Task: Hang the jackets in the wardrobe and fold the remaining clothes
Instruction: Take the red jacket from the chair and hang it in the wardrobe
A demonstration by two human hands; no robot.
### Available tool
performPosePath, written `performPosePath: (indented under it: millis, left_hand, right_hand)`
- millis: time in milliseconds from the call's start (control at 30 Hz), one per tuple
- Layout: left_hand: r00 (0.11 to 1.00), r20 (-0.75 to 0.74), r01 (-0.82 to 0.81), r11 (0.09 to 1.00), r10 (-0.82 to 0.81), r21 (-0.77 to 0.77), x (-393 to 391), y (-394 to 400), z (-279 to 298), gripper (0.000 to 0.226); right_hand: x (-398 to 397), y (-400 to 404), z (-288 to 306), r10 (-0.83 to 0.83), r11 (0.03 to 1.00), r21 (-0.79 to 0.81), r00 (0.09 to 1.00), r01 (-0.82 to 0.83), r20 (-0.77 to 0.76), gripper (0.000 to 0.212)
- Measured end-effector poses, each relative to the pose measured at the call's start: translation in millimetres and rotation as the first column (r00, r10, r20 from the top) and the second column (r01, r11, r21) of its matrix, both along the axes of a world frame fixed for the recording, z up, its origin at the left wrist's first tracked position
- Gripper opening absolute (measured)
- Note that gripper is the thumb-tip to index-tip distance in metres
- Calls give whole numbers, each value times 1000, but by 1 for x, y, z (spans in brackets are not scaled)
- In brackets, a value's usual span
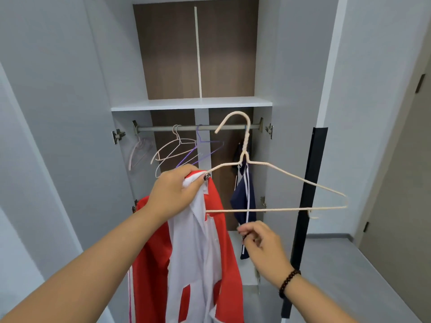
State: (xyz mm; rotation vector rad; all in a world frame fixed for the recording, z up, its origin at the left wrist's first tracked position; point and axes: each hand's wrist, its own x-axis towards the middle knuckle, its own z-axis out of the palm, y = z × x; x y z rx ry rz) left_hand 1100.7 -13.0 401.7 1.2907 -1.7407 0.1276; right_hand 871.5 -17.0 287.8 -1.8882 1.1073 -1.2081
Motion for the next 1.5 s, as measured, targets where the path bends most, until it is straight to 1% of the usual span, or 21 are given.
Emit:
performPosePath:
  millis: [67, 100, 167, 233, 333, 400, 467, 533, 633, 700, 833, 933, 967, 1033, 1100, 1167, 1233, 1300, 1333, 1400, 1500]
  left_hand:
    - [999, 10, 47, 999, -47, -23, -7, 9, 4, 22]
    - [998, 8, 61, 997, -61, -36, -10, 13, 5, 22]
    - [997, -15, 72, 995, -73, -70, -13, 18, 7, 18]
    - [995, -53, 78, 992, -83, -98, -14, 22, 7, 11]
    - [989, -115, 80, 992, -91, -99, -12, 28, 7, 10]
    - [986, -141, 73, 993, -85, -88, -7, 31, 6, 8]
    - [986, -152, 57, 996, -67, -69, 1, 35, 5, 5]
    - [987, -154, 35, 998, -43, -52, 10, 39, 4, 8]
    - [988, -150, 12, 997, -23, -76, 24, 45, 3, 7]
    - [990, -139, -9, 996, -4, -94, 34, 47, 1, 6]
    - [996, -65, -65, 994, 60, -82, 55, 51, -5, 12]
    - [994, -9, -111, 993, 111, -42, 70, 52, -14, 4]
    - [992, -11, -125, 992, 125, -26, 76, 52, -17, 1]
    - [986, -31, -165, 986, 165, 4, 85, 53, -23, 7]
    - [980, -46, -192, 981, 194, 31, 93, 55, -26, 4]
    - [977, -55, -202, 978, 205, 51, 96, 57, -28, 6]
    - [976, -54, -206, 975, 211, 84, 96, 58, -31, 9]
    - [974, -42, -216, 971, 221, 102, 98, 59, -34, 11]
    - [974, -39, -217, 970, 222, 105, 99, 60, -35, 11]
    - [974, -38, -216, 968, 222, 124, 104, 64, -37, 11]
    - [971, -15, -234, 961, 239, 148, 116, 73, -41, 13]
  right_hand:
    - [7, -6, -2, -35, 995, 91, 999, 35, 3, 31]
    - [12, -7, -1, -26, 992, 123, 1000, 26, 0, 38]
    - [22, -8, 2, 31, 990, 134, 999, -32, 12, 53]
    - [32, -7, 6, 118, 981, 149, 992, -123, 41, 58]
    - [48, -2, 11, 264, 942, 192, 961, -275, 77, 49]
    - [58, 1, 13, 296, 937, 182, 954, -298, 38, 37]
    - [64, 0, 14, 284, 948, 153, 959, -280, -5, 30]
    - [66, -3, 14, 282, 953, 132, 958, -272, -58, 26]
    - [63, -9, 8, 276, 958, 123, 951, -259, -141, 10]
    - [59, -13, 0, 261, 962, 134, 947, -239, -185, 5]
    - [46, -22, -11, 246, 966, 139, 932, -216, -265, 8]
    - [31, -29, -12, 239, 967, 159, 928, -200, -285, 5]
    - [26, -31, -12, 242, 964, 177, 927, -197, -287, 7]
    - [15, -36, -14, 256, 955, 224, 921, -194, -295, 13]
    - [6, -41, -16, 257, 949, 264, 907, -172, -333, 11]
    - [-1, -48, -18, 223, 965, 232, 850, -123, -477, 6]
    - [-6, -54, -18, 170, 983, 161, 754, -86, -634, 6]
    - [-10, -57, -16, 127, 991, 125, 702, -54, -701, 5]
    - [-12, -59, -14, 105, 993, 111, 702, -37, -704, 7]
    - [-16, -62, -8, 48, 995, 101, 741, 26, -670, 12]
    - [-25, -71, 3, -15, 987, 118, 784, 113, -620, 27]
